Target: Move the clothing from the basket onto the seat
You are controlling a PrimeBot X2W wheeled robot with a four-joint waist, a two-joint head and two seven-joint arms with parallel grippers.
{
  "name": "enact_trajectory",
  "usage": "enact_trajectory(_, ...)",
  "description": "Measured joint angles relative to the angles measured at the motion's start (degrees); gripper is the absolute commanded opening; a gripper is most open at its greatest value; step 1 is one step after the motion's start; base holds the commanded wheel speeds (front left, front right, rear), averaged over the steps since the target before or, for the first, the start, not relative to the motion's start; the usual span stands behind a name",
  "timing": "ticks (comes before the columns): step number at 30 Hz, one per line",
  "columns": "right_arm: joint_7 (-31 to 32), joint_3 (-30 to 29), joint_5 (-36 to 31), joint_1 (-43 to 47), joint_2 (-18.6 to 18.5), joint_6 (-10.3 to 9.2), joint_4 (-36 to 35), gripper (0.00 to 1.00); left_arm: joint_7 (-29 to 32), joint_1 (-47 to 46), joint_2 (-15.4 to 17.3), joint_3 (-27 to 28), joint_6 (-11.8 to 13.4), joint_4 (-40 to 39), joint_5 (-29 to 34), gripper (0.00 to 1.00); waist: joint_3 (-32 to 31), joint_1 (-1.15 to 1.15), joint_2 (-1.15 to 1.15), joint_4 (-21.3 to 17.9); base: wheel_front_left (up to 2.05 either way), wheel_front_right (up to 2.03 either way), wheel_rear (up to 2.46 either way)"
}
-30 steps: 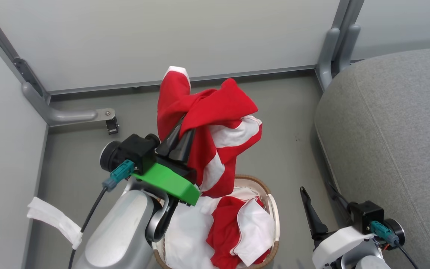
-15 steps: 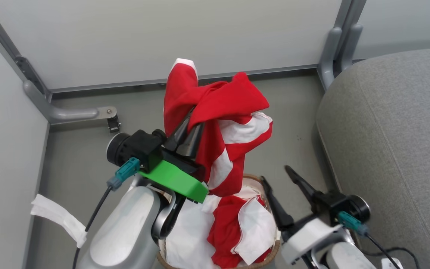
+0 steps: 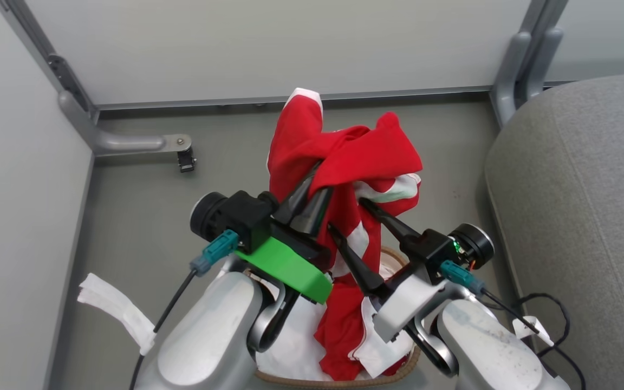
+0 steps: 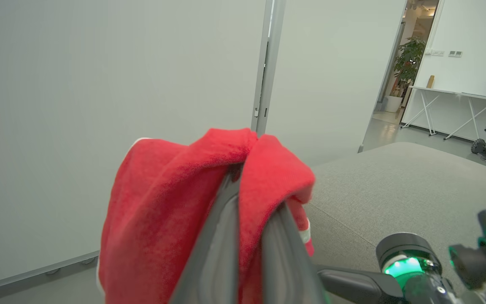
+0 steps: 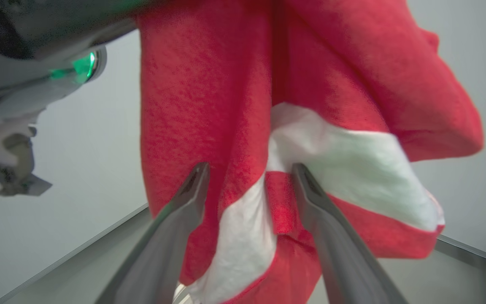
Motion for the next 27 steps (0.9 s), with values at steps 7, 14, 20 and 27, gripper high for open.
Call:
enact_trajectory(7, 0.00, -2.11, -1.29, -2.13, 0.85, 0.01, 5.16, 0.00, 0.00, -0.35, -0.64, -2.66, 0.00, -0.16, -1.10, 0.00, 0.48, 0.00, 0.00, 2.62, 0.00, 0.00, 0.00)
enact_trajectory(14, 0.01, -2.55, 0.62, -2.35, 0.90, 0.01, 4.09, 0.00, 0.00, -0.28, -0.78, -2.80, 0.00, 0.41, -2.48, 0.00, 0.60, 0.00, 0.00, 3.49, 0.00, 0.00, 0.00)
enact_trajectory(20, 0.00, -4.31, 0.60, -0.20, 0.93, 0.01, 1.52, 0.00, -0.11, 1.06, -0.79, 0.41, 0.00, 0.79, 0.32, 1.00, 0.75, 0.00, 0.00, 1.37, 0.00, 0.00, 0.00)
enact_trajectory(27, 0.00, -8.00, 0.37, 2.96, 0.88, 0.01, -3.70, 0.00, -0.11, 2.88, -0.86, 2.80, 0.00, 1.11, 2.96, 1.00, 0.96, 0.00, 0.00, -3.67, 0.00, 0.00, 0.00)
